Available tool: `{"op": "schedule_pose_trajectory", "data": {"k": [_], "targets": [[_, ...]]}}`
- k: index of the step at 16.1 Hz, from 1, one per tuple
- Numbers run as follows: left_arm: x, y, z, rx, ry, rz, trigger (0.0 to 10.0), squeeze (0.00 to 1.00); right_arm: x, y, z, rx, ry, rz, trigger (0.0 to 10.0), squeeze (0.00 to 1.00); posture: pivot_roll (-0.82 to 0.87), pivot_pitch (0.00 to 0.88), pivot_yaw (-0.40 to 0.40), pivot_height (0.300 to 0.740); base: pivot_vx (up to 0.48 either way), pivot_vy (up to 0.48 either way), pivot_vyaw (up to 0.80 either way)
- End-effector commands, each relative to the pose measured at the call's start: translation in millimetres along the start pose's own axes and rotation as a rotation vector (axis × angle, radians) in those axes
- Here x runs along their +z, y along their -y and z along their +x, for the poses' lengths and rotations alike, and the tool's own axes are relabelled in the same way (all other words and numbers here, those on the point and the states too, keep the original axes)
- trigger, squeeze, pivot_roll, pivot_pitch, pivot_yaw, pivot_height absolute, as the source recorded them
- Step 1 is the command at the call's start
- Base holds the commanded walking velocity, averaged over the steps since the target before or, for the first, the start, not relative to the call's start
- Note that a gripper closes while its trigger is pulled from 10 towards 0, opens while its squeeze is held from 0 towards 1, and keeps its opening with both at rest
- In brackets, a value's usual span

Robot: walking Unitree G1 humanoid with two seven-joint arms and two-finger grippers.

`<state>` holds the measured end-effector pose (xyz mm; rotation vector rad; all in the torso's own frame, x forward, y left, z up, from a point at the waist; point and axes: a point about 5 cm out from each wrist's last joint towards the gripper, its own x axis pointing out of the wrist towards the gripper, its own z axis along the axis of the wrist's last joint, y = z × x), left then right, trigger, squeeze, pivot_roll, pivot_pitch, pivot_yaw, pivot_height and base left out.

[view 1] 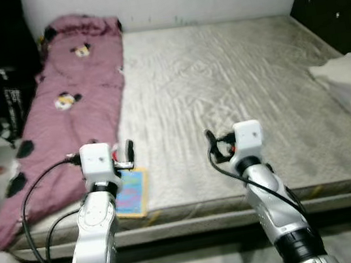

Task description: Clean up the room

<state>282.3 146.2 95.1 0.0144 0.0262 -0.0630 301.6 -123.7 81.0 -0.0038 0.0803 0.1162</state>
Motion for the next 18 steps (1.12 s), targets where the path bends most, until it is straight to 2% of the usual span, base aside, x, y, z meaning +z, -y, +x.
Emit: {"op": "schedule_pose_trajectory", "data": {"k": [1,13,15,18], "targets": [[2,9.0,0.9,-0.021,0.007,-0.005,10.0,0.0,0,11.4,-1.1,-0.03,-0.005,-0.011,10.0,0.0,0.07,0.0,-0.028,0.74,0.0,0.48,0.0],[3,7.2,2.0,-0.011,0.007,0.0,10.0,0.0,0,10.5,-0.3,-0.031,-0.007,-0.01,10.0,0.0,0.07,0.0,-0.024,0.74,0.0,0.48,0.0],[5,8.0,1.7,-0.017,0.033,-0.012,10.0,0.0,0,10.3,-0.1,-0.031,-0.008,-0.01,10.0,0.0,0.07,0.0,-0.024,0.74,0.0,0.48,0.0],[13,14.3,1.8,-0.061,0.077,0.006,10.0,0.0,0,10.7,0.0,-0.032,-0.007,-0.01,10.0,0.0,0.07,0.0,-0.024,0.74,0.0,0.0,0.0]]}}
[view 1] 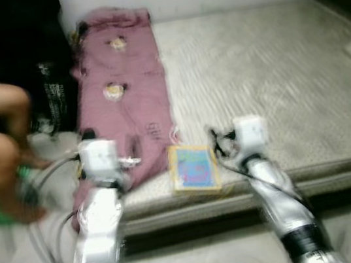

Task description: Clean up the room

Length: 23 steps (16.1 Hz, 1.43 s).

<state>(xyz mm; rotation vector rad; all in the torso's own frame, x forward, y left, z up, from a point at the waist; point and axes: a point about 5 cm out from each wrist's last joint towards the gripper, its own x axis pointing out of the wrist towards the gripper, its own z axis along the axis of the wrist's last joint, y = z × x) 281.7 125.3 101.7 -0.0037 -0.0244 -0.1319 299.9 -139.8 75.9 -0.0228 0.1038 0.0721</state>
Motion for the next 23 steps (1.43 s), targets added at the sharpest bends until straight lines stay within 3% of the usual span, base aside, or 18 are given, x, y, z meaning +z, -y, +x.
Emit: {"op": "schedule_pose_trajectory", "data": {"k": [1,7,20,23], "targets": [[7.7,-5.2,1.2,0.009,0.035,0.051,10.0,0.0,5.8,-5.1,2.8,0.013,0.018,0.006,10.0,0.0,0.07,0.0,-0.024,0.74,0.0,0.0,0.0],[7.9,-4.8,0.5,-0.007,0.046,0.016,10.0,0.0,6.0,-5.8,3.5,0.011,0.019,0.007,10.0,0.0,0.07,0.0,-0.021,0.74,0.0,0.0,0.0],[6.7,-5.3,1.5,-0.015,0.039,0.014,10.0,0.0,6.1,-6.3,4.7,0.012,0.018,0.007,10.0,0.0,0.07,0.0,-0.019,0.74,0.288,0.0,0.0],[4.6,-3.4,1.6,-0.031,0.026,0.011,10.0,0.0,5.9,-6.4,4.7,0.012,0.018,0.009,10.0,0.0,0.07,0.0,-0.018,0.74,0.0,0.0,0.0]]}}
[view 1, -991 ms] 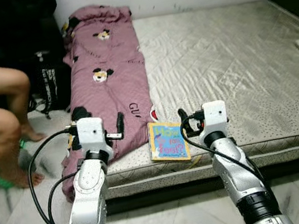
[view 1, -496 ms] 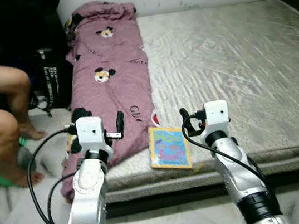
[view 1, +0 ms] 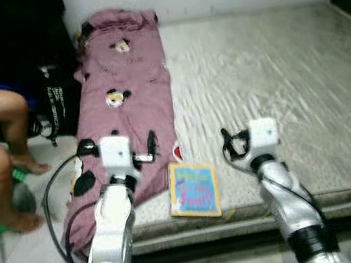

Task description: Clean up the room

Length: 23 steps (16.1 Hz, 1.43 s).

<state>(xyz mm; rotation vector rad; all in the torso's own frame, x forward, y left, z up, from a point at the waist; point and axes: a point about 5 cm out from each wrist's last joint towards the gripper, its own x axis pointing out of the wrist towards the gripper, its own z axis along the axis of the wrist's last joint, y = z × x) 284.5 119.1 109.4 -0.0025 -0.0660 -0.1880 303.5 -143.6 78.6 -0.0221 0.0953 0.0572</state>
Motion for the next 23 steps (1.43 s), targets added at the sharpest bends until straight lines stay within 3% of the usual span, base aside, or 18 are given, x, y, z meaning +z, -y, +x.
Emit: {"op": "schedule_pose_trajectory", "data": {"k": [1,6,14,23], "targets": [[-3.0,-8.7,-2.9,0.025,-0.016,0.012,10.0,0.0,3.0,-10.5,1.7,0.026,0.009,0.009,10.0,0.0,0.07,0.0,-0.018,0.74,0.0,0.0,0.0],[-4.0,-8.3,-2.8,0.021,-0.024,0.011,10.0,0.0,2.9,-10.3,1.7,0.026,0.009,0.009,10.0,0.0,0.07,0.0,-0.017,0.74,0.0,0.0,0.0],[-5.2,-5.7,-3.4,0.004,-0.029,0.003,10.0,0.0,1.9,-9.8,1.3,0.028,0.004,0.005,10.0,0.0,0.07,0.0,-0.021,0.74,0.339,0.0,0.0],[-9.3,-5.6,-3.0,0.014,-0.062,0.001,10.0,0.0,1.2,-9.9,1.2,0.027,-0.003,0.004,10.0,0.0,0.07,0.0,-0.022,0.74,0.0,0.0,0.0]]}}
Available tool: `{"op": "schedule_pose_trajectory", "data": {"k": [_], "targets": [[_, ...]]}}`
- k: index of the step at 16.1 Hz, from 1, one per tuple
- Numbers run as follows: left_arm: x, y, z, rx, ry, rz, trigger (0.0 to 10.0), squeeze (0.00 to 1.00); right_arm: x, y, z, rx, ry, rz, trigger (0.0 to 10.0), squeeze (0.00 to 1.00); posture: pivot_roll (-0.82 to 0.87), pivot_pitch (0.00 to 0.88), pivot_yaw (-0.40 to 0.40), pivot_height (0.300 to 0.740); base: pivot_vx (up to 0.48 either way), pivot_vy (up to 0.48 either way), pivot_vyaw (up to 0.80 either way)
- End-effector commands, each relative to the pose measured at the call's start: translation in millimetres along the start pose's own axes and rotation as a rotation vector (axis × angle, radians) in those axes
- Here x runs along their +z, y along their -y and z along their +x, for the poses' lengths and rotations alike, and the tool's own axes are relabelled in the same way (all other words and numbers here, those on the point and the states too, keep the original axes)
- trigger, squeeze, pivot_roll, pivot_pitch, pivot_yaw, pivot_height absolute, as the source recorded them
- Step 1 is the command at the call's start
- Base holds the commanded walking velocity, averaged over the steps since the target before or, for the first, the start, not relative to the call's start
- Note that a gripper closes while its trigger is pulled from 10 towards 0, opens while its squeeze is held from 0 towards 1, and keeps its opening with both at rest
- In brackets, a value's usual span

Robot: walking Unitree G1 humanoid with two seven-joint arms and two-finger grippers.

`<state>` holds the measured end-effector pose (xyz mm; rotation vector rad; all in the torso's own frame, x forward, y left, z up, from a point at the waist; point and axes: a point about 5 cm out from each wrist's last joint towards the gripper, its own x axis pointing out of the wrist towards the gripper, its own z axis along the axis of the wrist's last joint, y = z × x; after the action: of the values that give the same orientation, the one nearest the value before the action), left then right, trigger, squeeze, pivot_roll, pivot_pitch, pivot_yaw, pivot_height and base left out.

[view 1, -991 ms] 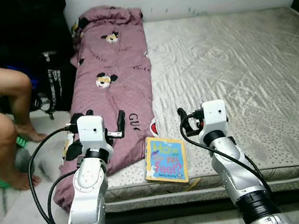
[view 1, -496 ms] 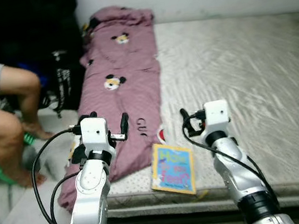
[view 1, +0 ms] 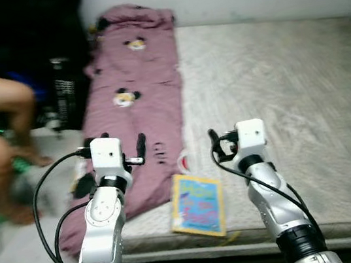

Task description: Clean up the room

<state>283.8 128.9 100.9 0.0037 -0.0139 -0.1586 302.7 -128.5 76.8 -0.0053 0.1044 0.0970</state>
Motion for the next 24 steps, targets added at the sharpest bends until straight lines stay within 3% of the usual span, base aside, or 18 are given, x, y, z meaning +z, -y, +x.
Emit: {"op": "schedule_pose_trajectory", "data": {"k": [1,4,11,14,18,19,22,23,24], "targets": [[-1,4.1,0.2,-0.016,-0.012,0.001,10.0,0.0,3,5.3,0.8,-0.014,0.005,-0.011,10.0,0.0,0.07,0.0,-0.021,0.74,0.0,0.0,0.0],[-1,4.3,0.6,-0.016,-0.019,0.002,10.0,0.0,3,5.5,0.7,-0.014,0.002,-0.012,10.0,0.0,0.07,0.0,-0.021,0.74,0.0,0.0,-0.14],[-1,3.9,0.9,-0.014,-0.018,0.008,10.0,0.0,2,5.2,1.3,-0.016,-0.003,-0.013,10.0,0.0,0.07,0.0,-0.021,0.74,0.0,0.0,-0.74],[-1,2.3,0.8,0.0,-0.022,-0.006,10.0,0.0,3,4.7,1.5,-0.013,0.001,-0.01,10.0,0.0,0.07,0.0,-0.021,0.74,0.0,0.0,0.0],[-2,-7.5,-1.5,0.08,-0.023,-0.009,10.0,0.0,4,3.9,1.3,-0.005,0.006,-0.011,10.0,0.0,0.07,0.0,-0.02,0.74,0.0,0.0,0.0],[-1,-17.0,-8.8,0.149,-0.02,-0.001,10.0,0.0,5,4.2,1.4,-0.005,0.008,-0.014,10.0,0.0,0.07,0.0,-0.018,0.74,0.0,0.0,0.0],[9,-26.7,-20.5,0.164,0.017,0.067,10.0,0.0,12,6.0,-0.2,-0.016,0.042,-0.022,10.0,0.0,0.08,0.0,-0.02,0.74,0.0,0.0,0.0],[12,-29.9,-22.8,0.188,0.023,0.16,10.0,0.0,19,7.2,-1.6,-0.027,0.073,-0.025,10.0,0.0,0.08,0.0,-0.022,0.74,0.0,0.0,0.0],[13,-33.7,-25.4,0.245,0.033,0.183,10.0,0.0,22,7.8,-2.9,-0.033,0.086,-0.009,10.0,0.0,0.09,0.0,-0.023,0.74,0.0,0.0,0.0]]}}
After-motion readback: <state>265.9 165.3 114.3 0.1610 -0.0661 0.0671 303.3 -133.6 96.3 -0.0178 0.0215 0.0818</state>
